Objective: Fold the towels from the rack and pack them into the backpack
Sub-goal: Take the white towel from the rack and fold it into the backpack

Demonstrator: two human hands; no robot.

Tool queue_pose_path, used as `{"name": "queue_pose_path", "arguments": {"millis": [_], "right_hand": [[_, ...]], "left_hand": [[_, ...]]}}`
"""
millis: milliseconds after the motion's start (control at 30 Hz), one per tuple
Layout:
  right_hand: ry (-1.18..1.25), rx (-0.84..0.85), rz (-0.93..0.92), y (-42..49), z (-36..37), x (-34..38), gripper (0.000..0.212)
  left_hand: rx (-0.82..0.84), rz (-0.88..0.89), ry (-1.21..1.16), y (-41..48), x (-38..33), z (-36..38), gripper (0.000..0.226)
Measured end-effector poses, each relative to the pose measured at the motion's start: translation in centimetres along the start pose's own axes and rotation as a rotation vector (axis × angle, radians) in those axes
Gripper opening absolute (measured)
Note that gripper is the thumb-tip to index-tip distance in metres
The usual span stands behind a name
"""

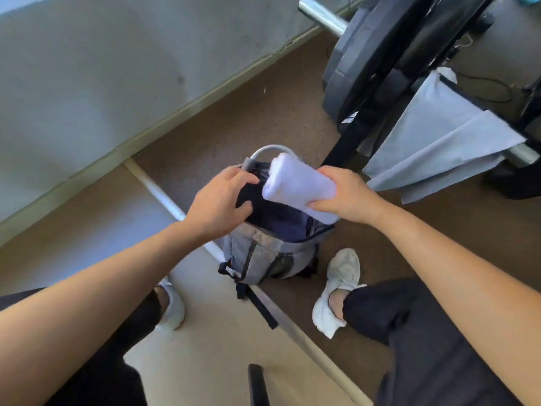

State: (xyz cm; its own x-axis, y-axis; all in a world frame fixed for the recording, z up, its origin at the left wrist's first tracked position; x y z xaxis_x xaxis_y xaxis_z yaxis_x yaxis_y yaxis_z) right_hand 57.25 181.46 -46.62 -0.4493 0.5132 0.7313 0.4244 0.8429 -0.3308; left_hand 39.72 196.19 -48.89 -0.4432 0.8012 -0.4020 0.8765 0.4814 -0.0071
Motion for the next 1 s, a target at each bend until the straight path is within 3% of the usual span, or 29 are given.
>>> {"name": "queue_pose_path", "arguments": {"millis": [67,233,400,667,733,833,1000], "right_hand": [[0.047,-0.05,0.016,1.7,0.2,-1.3,0.043],[0.254,-0.085,0.064,3.2,3.5,-4.4,0.041],[0.288,-0.108,0.098,3.3,5.3,-7.5,0.039],[-0.196,0.195,0.144,2.7,11.0,-10.1,0.031],[-0.29,0.288,0.146,3.8,13.4,-11.0,0.037],[-0.369,0.429,0.3,6.0,17.8,-14.5,0.056],[-0.623,0.532,0.363,6.7,22.1,-18.6,0.062]], "left_hand": [[-0.014,0.087,0.131,1.0,0.5,2.0,0.054],[0.11,0.207,0.292,2.0,1.1,6.0,0.11],[0.2,0.285,0.476,3.0,1.7,8.0,0.132],[0.293,0.249,0.611,3.3,1.8,10.3,0.149],[0.292,0.247,0.626,3.2,1.8,10.4,0.149],[0.293,0.253,0.633,3.0,1.7,10.6,0.151],[0.291,0.268,0.625,2.4,2.1,10.4,0.157]]}}
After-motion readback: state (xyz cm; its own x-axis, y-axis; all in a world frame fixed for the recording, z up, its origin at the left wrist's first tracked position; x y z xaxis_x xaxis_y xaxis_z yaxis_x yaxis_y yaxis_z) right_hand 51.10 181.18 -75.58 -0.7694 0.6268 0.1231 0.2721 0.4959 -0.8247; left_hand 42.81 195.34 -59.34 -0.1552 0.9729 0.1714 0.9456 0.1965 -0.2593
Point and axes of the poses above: each hand's wrist, its own y-axis towards the middle knuckle, its own z-axis out of the palm, x = y × z, the point moved 8 cm from there along y, towards the middle knuckle, and after that the axes turned 10 degrees about y, right-handed, at the moved point
